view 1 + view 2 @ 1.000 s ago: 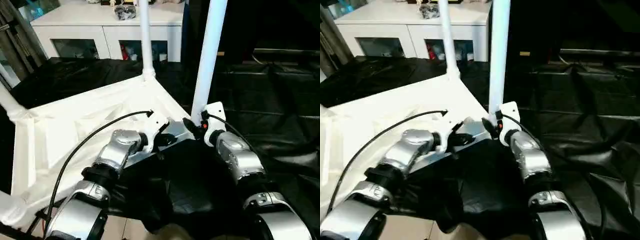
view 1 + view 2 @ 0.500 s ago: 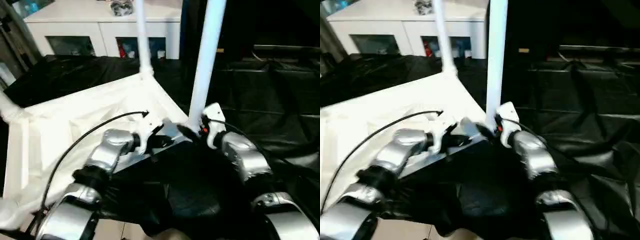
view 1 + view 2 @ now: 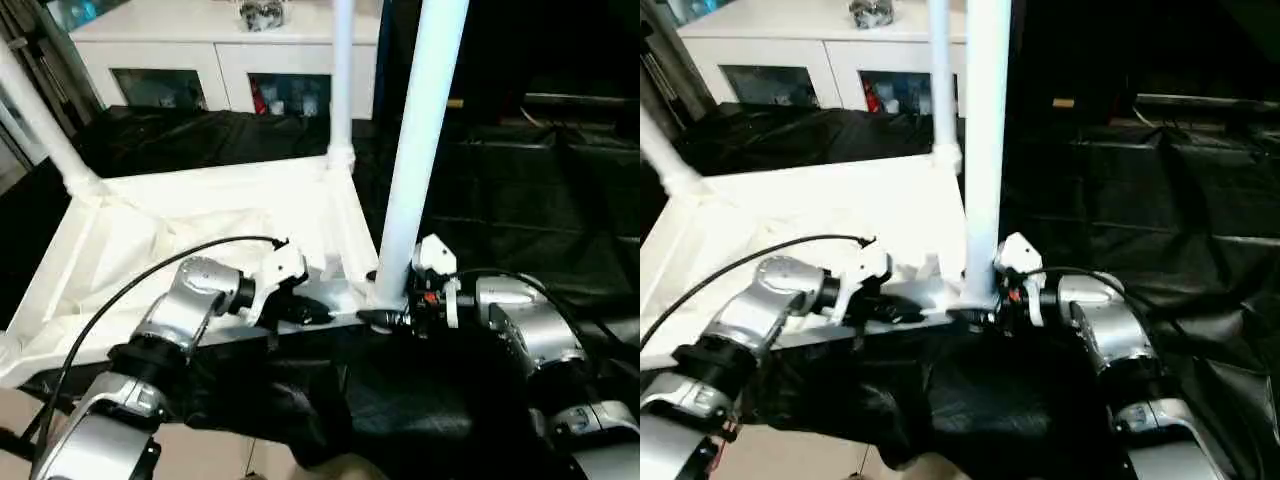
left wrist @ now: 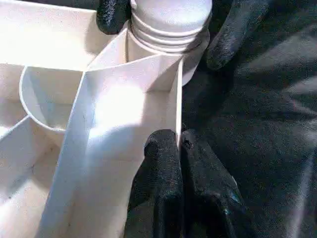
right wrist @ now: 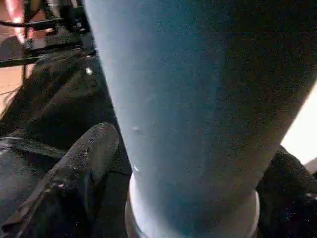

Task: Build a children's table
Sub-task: Rotate leg to tighten

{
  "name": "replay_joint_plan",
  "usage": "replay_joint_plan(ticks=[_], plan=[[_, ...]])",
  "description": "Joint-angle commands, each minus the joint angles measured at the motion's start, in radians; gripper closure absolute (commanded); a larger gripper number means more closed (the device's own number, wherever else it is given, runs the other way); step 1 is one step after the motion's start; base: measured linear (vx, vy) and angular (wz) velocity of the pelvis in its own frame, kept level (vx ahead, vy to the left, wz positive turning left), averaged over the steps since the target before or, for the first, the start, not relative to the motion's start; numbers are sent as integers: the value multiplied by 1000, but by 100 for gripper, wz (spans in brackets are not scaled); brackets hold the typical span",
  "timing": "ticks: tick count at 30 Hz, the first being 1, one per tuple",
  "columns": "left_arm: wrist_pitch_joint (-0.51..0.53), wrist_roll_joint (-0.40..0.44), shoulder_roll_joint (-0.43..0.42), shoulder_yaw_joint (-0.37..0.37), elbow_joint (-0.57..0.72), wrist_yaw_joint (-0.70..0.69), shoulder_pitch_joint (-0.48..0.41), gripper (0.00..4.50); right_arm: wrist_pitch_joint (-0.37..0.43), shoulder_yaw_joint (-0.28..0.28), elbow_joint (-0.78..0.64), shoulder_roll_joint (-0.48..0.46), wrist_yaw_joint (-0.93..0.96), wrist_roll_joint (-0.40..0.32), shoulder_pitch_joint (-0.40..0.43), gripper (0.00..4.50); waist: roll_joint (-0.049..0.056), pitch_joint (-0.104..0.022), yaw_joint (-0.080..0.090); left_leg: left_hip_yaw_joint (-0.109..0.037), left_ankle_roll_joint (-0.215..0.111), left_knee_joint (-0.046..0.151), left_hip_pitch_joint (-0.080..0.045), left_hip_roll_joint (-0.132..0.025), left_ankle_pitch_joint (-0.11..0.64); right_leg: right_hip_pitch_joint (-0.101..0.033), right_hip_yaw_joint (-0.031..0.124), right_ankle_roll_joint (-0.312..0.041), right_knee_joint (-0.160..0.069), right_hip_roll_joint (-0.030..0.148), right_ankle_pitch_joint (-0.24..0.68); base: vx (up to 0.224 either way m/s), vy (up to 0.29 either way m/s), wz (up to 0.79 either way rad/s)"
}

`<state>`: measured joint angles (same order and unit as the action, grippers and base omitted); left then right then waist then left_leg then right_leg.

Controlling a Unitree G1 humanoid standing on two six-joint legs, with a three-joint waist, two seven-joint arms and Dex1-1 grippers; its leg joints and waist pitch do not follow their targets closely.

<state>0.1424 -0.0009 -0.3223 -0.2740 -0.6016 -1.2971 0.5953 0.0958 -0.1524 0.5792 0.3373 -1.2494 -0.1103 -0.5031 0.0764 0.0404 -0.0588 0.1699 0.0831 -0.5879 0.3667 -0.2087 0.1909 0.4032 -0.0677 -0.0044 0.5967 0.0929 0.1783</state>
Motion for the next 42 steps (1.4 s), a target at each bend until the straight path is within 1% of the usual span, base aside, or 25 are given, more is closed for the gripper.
replay_joint_plan(ticks=[1, 4, 10, 11, 12, 13, 15, 16, 17, 18, 20, 22, 23, 25, 26, 27, 29, 30, 32, 33, 34, 36, 39, 41, 42], plan=[[-14, -38, 22, -6, 60, -14, 15, 450, 19, -86, -6, -26, -46, 15, 24, 99, -14, -63, -1, 6, -102, 65, -3, -16, 165, -58, 29, -284, -57, 40, 110, 0, 0, 0], [-10, -39, 20, -2, 65, -23, 11, 450, 11, -88, -3, -28, -39, 21, 23, 116, -14, -63, 0, 6, -94, 65, -3, -16, 172, -58, 30, -279, -59, 41, 131, 0, 0, 0], [1, -43, 31, -8, 71, -13, 1, 450, 36, -79, -23, -46, -20, 10, 38, 153, -9, -65, 0, 6, -97, 63, -4, -15, 155, -58, 30, -283, -56, 40, 99, 0, 0, 0], [3, -42, 35, -8, 70, -6, 1, 450, 38, -78, -25, -49, -13, 9, 42, 153, -11, -65, -1, 6, -98, 62, -3, -15, 154, -59, 30, -282, -56, 40, 99, 0, 0, 0], [3, -42, 35, -8, 70, -6, 1, 450, 38, -77, -25, -49, -12, 9, 42, 168, -10, -64, -1, 6, -97, 63, -3, -15, 158, -59, 29, -280, -57, 40, 106, 0, 0, 0], [12, -42, 53, 0, 61, 24, 5, 450, 41, -67, -24, -66, 34, 11, 50, 174, -7, -64, -1, 6, -95, 63, -4, -15, 160, -58, 29, -279, -57, 40, 110, 0, 0, 0], [19, -41, 68, 7, 53, 50, 11, 450, 44, -55, -19, -83, 78, 14, 53, 178, -9, -60, 1, 6, -78, 68, -5, -15, 199, -57, 29, -268, -64, 40, 169, 0, 0, 0], [30, -36, 91, 17, 38, 94, 24, 450, 50, -41, 8, -109, 167, 34, 47, 178, -12, -59, 2, 6, -74, 69, -5, -14, 205, -57, 30, -262, -66, 40, 187, 0, 0, 0], [33, -35, 98, 20, 33, 108, 28, 450, 50, -38, 17, -116, 191, 40, 45, 181, -8, -53, 6, 6, -58, 74, -5, -14, 224, -53, 31, -250, -71, 41, 235, 0, 0, 0], [37, -28, 112, 26, 20, 143, 38, 450, 50, -32, 37, -130, 240, 53, 39, 181, -11, -54, 9, 4, -43, 75, -8, -12, 253, -54, 30, -231, -77, 42, 293, 0, 0, 0], [40, -14, 136, 34, -7, 203, 56, 450, 56, -16, 70, -159, 327, 65, 29, 181, -12, -52, 15, 2, -29, 77, -9, -10, 269, -51, 31, -210, -82, 42, 340, 0, 0, 0], [50, 11, 181, 46, -55, 316, 89, 450, 67, 23, 124, -222, 483, 69, 8, 182, -9, -47, 22, 2, -19, 79, -12, -7, 295, -45, 32, -192, -90, 42, 391, 0, 0, 0], [68, 16, 207, 51, -69, 363, 100, 450, 69, 40, 149, -255, 571, 75, -5, 182, -12, -47, 26, -2, -11, 80, -15, -5, 316, -49, 30, -177, -93, 43, 424, 0, 0, 0], [80, 21, 227, 54, -77, 403, 109, 450, 67, 53, 172, -281, 643, 82, -17, 183, -10, -48, 30, -2, -11, 81, -17, -4, 322, -45, 30, -172, -96, 42, 428, 0, 0, 0], [90, 23, 241, 55, -81, 428, 113, 450, 65, 61, 191, -298, 693, 88, -28, 183, -8, -48, 33, -2, -12, 81, -14, -3, 320, -46, 30, -171, -96, 41, 426, 0, 0, 0], [97, 26, 255, 58, -84, 454, 116, 450, 63, 66, 207, -314, 731, 95, -38, 183, -9, -49, 33, -2, -14, 81, -16, -3, 321, -45, 30, -171, -96, 41, 416, 0, 0, 0], [106, 31, 284, 63, -87, 495, 123, 450, 37, 56, 231, -343, 757, 112, -58, 183, -9, -51, 34, -1, -18, 81, -14, -3, 314, -46, 30, -179, -93, 39, 385, 0, 0, 0], [103, 31, 289, 63, -86, 495, 123, 450, 19, 51, 236, -348, 752, 116, -64, 183, -6, -52, 33, -1, -23, 80, -13, -4, 309, -47, 30, -186, -93, 39, 359, 0, 0, 0], [92, 30, 293, 62, -87, 483, 123, 450, -4, 63, 245, -357, 741, 106, -72, 183, -7, -55, 31, 1, -34, 79, -11, -4, 291, -49, 31, -198, -88, 38, 307, 0, 0, 0], [89, 30, 293, 62, -87, 479, 123, 450, -5, 67, 246, -359, 739, 103, -74, 127, -7, -55, 32, 1, -42, 78, -8, -3, 280, -52, 31, -206, -86, 39, 286, 0, 0, 0], [84, 30, 292, 60, -86, 471, 121, 450, -3, 77, 248, -361, 730, 91, -77, 113, -6, -56, 31, 1, -45, 78, -8, -4, 275, -52, 31, -209, -85, 39, 279, 0, 0, 0], [61, 17, 272, 50, -59, 414, 103, 450, -2, 84, 240, -350, 694, 75, -82, 110, -5, -59, 30, 1, -57, 77, -6, -5, 252, -55, 30, -221, -81, 39, 243, 0, 0, 0], [52, 5, 249, 42, -30, 363, 85, 450, -19, 70, 234, -326, 663, 84, -83, 70, -4, -62, 30, 1, -66, 74, -2, -6, 217, -57, 30, -237, -74, 40, 182, 0, 0, 0], [46, 2, 240, 39, -21, 342, 79, 450, -24, 64, 228, -316, 629, 79, -81, 70, -4, -63, 32, 2, -75, 73, 1, -6, 208, -60, 29, -249, -70, 40, 153, 0, 0, 0], [32, -6, 209, 32, 1, 281, 61, 450, -37, 32, 194, -272, 505, 72, -65, 70, -1, -66, 30, 1, -84, 71, 0, -8, 201, -62, 26, -253, -70, 40, 141, 0, 0, 0]])
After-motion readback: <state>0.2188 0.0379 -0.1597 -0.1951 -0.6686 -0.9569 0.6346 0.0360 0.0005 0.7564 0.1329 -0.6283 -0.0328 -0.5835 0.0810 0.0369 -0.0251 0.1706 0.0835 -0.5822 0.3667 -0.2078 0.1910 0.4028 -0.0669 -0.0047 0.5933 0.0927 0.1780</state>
